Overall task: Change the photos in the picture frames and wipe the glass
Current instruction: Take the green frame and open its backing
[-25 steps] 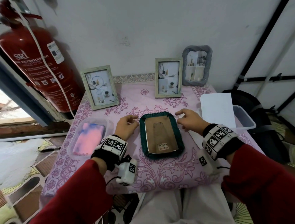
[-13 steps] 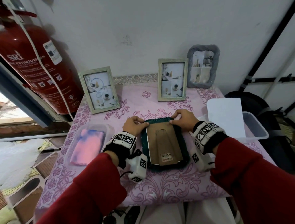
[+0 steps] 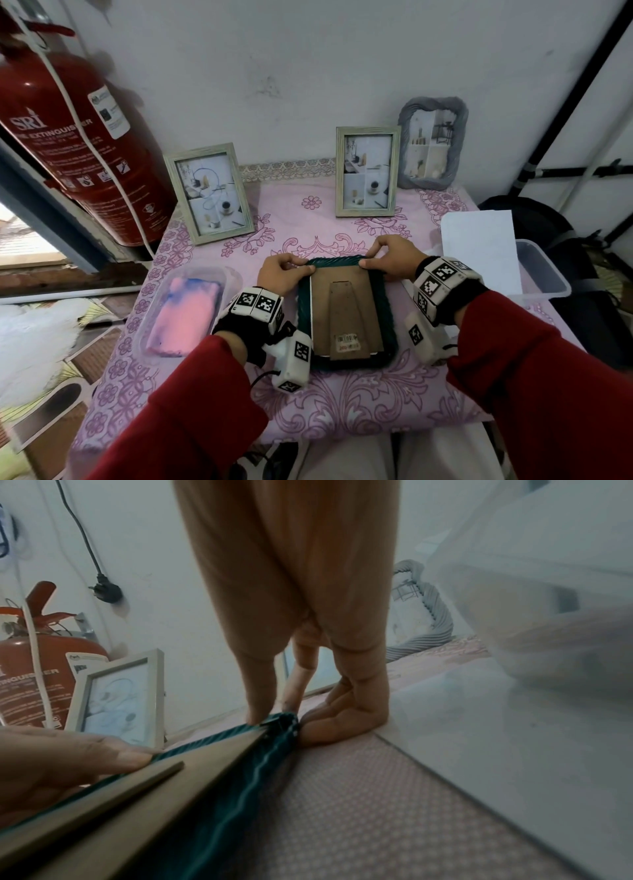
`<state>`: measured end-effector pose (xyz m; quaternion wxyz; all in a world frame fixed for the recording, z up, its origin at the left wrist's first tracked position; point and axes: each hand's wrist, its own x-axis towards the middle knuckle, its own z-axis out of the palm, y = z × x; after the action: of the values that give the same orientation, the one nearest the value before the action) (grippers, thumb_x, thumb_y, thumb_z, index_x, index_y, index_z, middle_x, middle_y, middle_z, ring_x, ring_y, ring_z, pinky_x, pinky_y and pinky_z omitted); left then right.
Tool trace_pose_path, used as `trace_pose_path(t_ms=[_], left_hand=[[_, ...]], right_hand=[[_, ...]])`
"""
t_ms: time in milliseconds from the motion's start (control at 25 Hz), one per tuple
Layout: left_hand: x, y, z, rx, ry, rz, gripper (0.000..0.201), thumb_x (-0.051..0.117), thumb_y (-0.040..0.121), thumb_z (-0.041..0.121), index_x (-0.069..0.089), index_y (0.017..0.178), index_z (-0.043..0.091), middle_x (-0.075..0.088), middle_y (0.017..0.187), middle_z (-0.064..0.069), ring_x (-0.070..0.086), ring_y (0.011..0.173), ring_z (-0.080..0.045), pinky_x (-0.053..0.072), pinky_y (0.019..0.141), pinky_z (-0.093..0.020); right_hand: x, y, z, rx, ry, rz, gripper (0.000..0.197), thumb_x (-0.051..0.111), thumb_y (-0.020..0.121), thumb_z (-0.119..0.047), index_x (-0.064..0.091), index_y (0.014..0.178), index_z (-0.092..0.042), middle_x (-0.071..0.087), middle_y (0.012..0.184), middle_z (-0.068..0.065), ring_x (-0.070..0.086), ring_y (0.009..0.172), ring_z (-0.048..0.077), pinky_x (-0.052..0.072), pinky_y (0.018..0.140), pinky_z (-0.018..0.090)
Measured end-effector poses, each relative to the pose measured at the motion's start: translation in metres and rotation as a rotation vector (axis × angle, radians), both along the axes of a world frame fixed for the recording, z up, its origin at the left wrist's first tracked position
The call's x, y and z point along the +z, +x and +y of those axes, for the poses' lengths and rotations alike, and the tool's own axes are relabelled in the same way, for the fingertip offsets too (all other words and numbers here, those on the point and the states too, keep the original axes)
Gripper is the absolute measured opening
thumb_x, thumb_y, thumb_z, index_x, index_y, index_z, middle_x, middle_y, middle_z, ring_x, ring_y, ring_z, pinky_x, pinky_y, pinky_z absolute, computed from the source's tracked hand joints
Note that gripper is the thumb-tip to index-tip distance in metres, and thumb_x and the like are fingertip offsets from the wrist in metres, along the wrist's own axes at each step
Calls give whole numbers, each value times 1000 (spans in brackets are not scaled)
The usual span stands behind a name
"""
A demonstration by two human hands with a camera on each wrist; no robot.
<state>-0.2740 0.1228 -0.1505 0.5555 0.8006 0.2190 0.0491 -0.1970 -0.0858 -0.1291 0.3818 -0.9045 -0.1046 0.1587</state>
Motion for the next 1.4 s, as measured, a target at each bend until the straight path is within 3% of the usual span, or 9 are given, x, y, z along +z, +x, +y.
trace_pose_path(t_ms=[240,360,440,520,680,840,1080,1280,1400], left_hand=[[0,-1,2,-35,-44,13,19,73,78,8,68,94,0,52,59,-3,48,55,-11,39,55,-20],[0,-1,3,-43,-69,19,21,71,79,7,67,98,-2,56,62,-3,50,54,-7,41,51,-13],[1,-2,3,-44,-85,17,21,70,80,6,67,100,-2,57,64,-4,50,56,-9,41,50,-10],[0,-2,3,-48,-91,16,22,69,81,5,67,102,-2,57,67,-5,51,60,-11,43,54,-13],[1,-3,4,-59,-101,10,25,67,82,4,65,105,-5,59,75,-12,54,62,-11,45,60,-18],[2,-5,4,-78,-149,11,28,63,84,-1,62,111,-6,59,71,-4,56,47,5,45,51,-7],[3,-7,5,-106,-112,2,29,61,85,-4,61,113,-7,55,65,-4,52,42,8,44,53,-6],[2,-10,4,-114,-68,-35,29,60,86,-3,60,114,-7,55,67,-2,53,45,11,43,57,-1],[3,-13,1,-130,27,-43,29,59,87,1,61,115,-6,54,70,2,54,54,5,41,59,1]], right_hand=[[-1,0,-2,24,11,6,17,74,77,-14,59,84,-11,47,68,-9,48,75,14,41,51,2],[0,-1,-4,24,56,45,15,73,77,-11,60,84,-11,48,67,-5,50,85,19,48,61,17],[1,-2,-7,12,101,87,14,73,77,-8,61,80,-13,50,66,-1,52,83,21,54,74,39],[3,-3,-9,-7,140,138,16,73,77,-6,61,74,-16,52,67,3,53,78,23,53,79,47],[5,-4,-10,-11,184,180,21,71,78,-2,60,70,-18,50,63,6,49,61,17,50,65,38],[7,-6,-10,-15,205,202,22,68,79,1,60,70,-17,50,61,8,48,57,18,48,61,33],[8,-7,-11,21,166,170,25,66,81,2,59,70,-19,48,61,6,47,57,16,46,59,32],[7,-8,-10,30,138,119,26,66,81,0,58,70,-22,47,60,3,46,57,17,51,71,42],[4,-11,-10,26,90,45,13,66,83,-4,65,82,-17,45,61,-4,44,58,9,50,69,36]])
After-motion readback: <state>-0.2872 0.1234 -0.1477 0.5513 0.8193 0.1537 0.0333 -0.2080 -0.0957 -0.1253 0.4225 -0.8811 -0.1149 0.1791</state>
